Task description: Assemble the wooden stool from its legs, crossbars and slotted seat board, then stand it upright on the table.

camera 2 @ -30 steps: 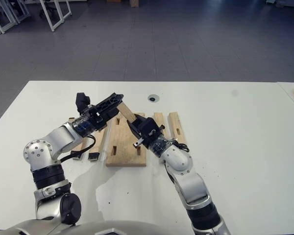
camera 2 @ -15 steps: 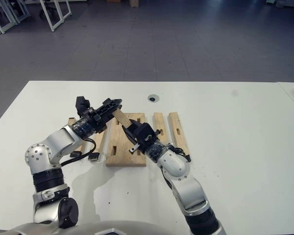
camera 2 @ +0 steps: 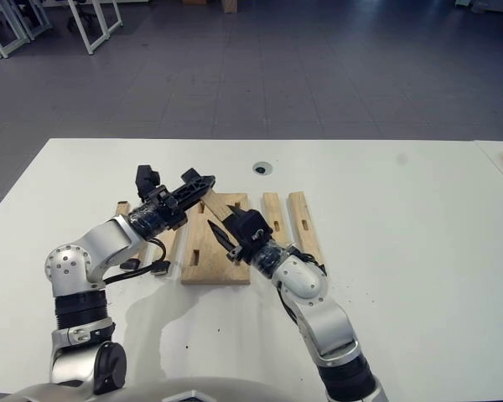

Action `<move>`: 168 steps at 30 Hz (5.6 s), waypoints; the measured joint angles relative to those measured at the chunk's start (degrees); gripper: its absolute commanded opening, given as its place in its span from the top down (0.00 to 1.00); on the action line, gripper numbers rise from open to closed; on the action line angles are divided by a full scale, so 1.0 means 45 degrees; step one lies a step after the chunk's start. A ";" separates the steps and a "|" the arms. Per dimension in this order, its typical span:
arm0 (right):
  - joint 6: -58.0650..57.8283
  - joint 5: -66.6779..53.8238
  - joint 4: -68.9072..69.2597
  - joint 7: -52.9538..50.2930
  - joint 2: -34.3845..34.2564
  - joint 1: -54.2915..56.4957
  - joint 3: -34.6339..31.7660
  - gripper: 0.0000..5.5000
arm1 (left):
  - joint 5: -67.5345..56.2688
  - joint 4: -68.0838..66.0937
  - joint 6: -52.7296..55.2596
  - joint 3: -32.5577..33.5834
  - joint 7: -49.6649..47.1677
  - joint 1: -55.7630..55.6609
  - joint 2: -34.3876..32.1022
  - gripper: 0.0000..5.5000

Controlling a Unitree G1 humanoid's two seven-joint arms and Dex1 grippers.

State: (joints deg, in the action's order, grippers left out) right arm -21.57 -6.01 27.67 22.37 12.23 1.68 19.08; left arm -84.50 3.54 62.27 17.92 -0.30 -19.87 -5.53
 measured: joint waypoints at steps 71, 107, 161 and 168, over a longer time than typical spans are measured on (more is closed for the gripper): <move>-0.2364 0.1075 0.1376 -0.2647 -0.0146 -0.2011 -0.1352 0.08 | 1.6750 0.0351 -1.1121 -0.2629 -0.0016 0.4069 -0.0319 0.92; -0.2204 0.1523 0.1060 -0.2800 -0.0244 -0.2024 -0.1176 0.08 | 1.5857 0.1407 -0.1397 -0.0938 0.0609 -0.1967 -0.2522 0.58; -0.2278 0.1583 0.1052 -0.2888 -0.0199 -0.2186 -0.1483 0.08 | 1.3497 0.8971 0.0680 -0.3003 -0.1259 0.8938 -0.1253 0.26; -0.2280 0.1580 0.1046 -0.2815 -0.0178 -0.2163 -0.1476 0.08 | 1.3953 0.6559 -0.1906 -0.3126 -0.0264 0.8092 -0.1047 0.42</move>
State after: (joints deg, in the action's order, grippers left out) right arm -31.83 1.10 32.38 9.70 11.43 -8.05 12.44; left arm -21.71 33.05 53.69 3.85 -1.49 16.54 -10.24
